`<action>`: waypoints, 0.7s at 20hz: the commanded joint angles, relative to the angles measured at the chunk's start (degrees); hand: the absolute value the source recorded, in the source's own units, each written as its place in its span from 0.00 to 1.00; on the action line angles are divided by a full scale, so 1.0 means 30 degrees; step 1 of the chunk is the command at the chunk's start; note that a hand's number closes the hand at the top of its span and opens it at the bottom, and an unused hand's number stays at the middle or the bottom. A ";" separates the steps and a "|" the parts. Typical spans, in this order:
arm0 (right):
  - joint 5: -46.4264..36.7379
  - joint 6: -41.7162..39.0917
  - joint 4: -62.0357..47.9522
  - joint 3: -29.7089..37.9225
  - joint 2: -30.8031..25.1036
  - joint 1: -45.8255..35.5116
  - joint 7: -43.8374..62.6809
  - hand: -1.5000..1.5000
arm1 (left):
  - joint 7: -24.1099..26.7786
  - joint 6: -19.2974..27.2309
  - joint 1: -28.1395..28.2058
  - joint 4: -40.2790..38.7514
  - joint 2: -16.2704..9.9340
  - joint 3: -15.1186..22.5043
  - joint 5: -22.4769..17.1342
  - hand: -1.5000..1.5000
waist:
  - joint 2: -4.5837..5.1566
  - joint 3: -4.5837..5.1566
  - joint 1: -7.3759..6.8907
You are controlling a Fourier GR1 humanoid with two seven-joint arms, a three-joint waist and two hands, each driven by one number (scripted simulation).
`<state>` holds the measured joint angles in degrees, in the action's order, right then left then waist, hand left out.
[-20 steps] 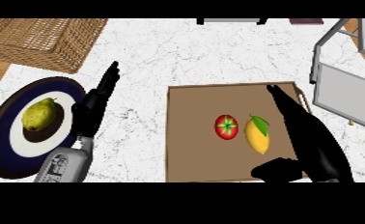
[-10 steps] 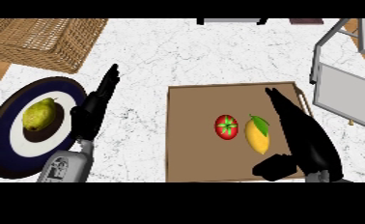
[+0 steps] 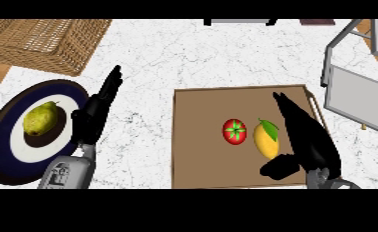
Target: Pick the lemon from the tray and place it in the tiered shelf
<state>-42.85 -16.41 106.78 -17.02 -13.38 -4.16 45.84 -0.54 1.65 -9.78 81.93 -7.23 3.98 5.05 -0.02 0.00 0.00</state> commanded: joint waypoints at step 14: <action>-0.0818 -0.0383 -0.3381 0.1539 0.1169 -0.0333 -0.3097 0.00 | -0.0147 -0.1247 -0.0970 -0.0695 0.0093 -0.1205 0.0156 0.50 | 0.0021 0.0000 0.0012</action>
<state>-46.53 -17.10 101.30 -14.96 -9.33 -3.48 40.41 -1.87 0.12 -10.02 83.13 -5.77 2.73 6.97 -0.02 0.00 0.02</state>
